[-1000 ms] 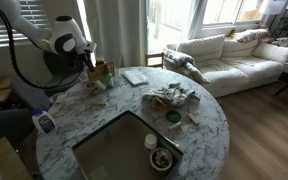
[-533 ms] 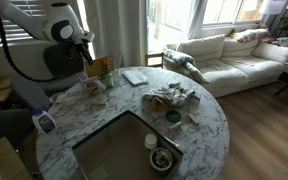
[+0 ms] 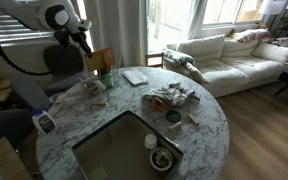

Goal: Remove the yellow book from the crisper drawer and put it on top of the yellow and brown bottle

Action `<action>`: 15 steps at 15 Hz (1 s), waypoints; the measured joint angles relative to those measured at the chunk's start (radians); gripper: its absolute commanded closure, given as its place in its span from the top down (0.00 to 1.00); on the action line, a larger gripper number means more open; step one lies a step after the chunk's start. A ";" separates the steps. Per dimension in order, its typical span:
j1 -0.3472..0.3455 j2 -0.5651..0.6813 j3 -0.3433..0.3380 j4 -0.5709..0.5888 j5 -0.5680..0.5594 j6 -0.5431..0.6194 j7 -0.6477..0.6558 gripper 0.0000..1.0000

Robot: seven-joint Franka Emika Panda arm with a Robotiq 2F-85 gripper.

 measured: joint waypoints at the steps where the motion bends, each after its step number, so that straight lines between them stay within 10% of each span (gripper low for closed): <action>1: -0.004 -0.007 0.001 0.001 -0.007 -0.003 0.002 0.02; 7: -0.043 -0.031 0.028 0.016 0.020 -0.006 0.000 0.02; 15: -0.170 -0.026 0.165 0.026 0.625 0.107 -0.279 0.02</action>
